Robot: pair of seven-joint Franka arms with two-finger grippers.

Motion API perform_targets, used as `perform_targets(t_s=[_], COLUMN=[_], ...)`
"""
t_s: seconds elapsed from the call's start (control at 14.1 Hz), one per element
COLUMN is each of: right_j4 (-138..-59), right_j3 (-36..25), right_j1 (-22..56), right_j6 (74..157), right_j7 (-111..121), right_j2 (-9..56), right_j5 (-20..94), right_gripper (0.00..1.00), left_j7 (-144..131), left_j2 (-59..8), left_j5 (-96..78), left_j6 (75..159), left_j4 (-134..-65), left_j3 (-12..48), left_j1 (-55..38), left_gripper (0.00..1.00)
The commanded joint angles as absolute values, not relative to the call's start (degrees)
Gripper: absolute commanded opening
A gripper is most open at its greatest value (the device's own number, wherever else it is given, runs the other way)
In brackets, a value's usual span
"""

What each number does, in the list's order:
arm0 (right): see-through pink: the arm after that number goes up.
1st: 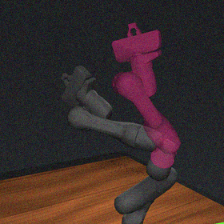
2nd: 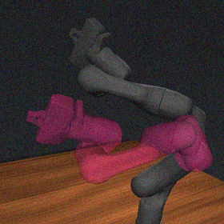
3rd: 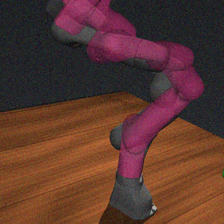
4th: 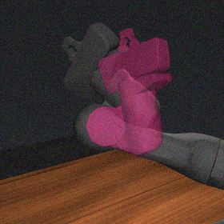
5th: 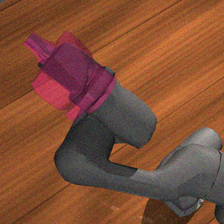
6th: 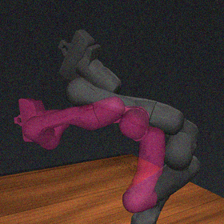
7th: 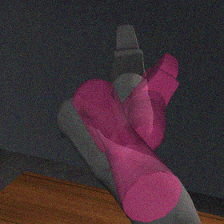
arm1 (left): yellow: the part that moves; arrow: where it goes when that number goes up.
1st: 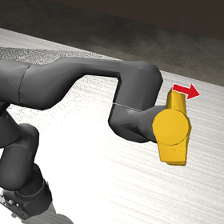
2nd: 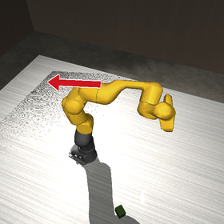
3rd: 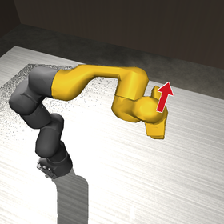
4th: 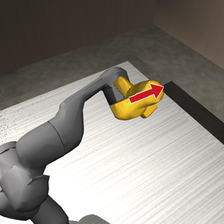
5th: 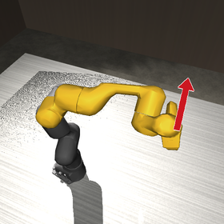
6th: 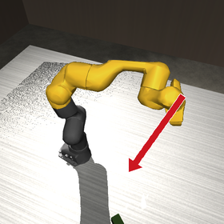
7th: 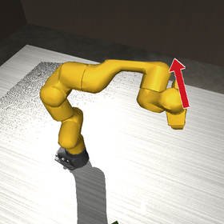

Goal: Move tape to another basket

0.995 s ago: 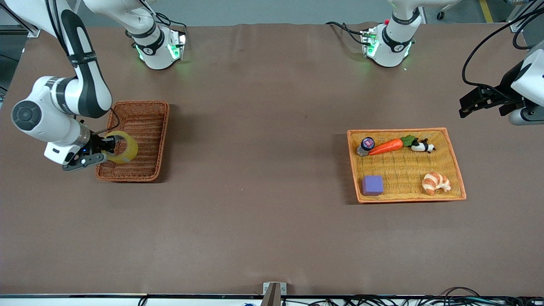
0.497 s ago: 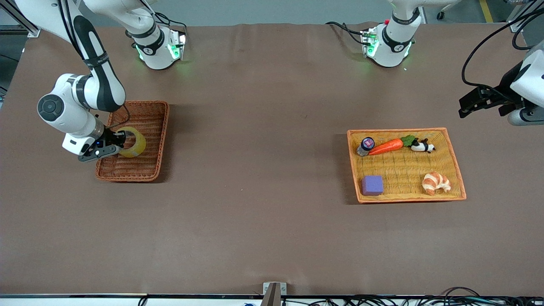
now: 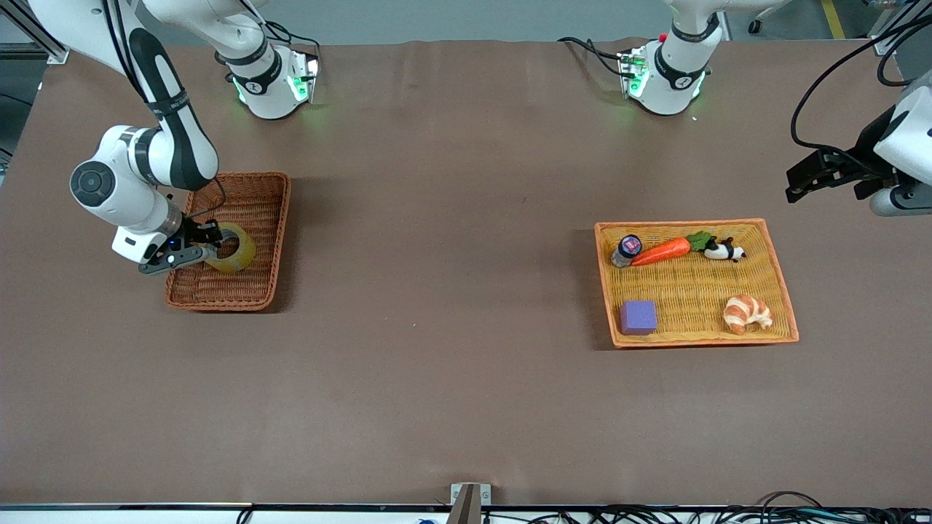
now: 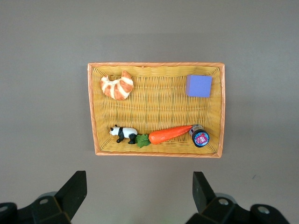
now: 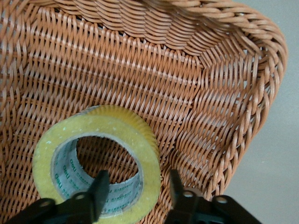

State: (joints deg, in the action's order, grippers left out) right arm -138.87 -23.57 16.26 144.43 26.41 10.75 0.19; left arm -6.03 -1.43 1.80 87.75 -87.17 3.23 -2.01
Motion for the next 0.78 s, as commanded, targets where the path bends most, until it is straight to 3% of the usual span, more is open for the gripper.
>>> perform_targets(t_s=[0.0, 0.28, 0.71], right_j4=[-132.8, -111.4, -88.4], right_j3=[-23.4, -22.0, -12.7], right_j1=[16.3, 15.8, 7.9], right_j6=[135.8, 112.7, 102.3], right_j7=[26.0, 12.5, 2.8], right_j2=[7.8, 7.6, 7.5], right_j5=[2.0, 1.9, -4.9], right_gripper=[1.0, 1.0, 1.0], left_j7=[-6.4, -6.4, -6.3], left_j2=[-1.1, -1.1, -1.4], left_j5=[0.8, 0.8, 1.1], left_j6=[88.4, 88.4, 88.4], left_j4=[-87.6, -87.6, -87.4], left_j3=[3.5, 3.5, 3.5], left_j1=[-1.5, -1.5, -1.7], left_gripper=[1.0, 1.0, 1.0])
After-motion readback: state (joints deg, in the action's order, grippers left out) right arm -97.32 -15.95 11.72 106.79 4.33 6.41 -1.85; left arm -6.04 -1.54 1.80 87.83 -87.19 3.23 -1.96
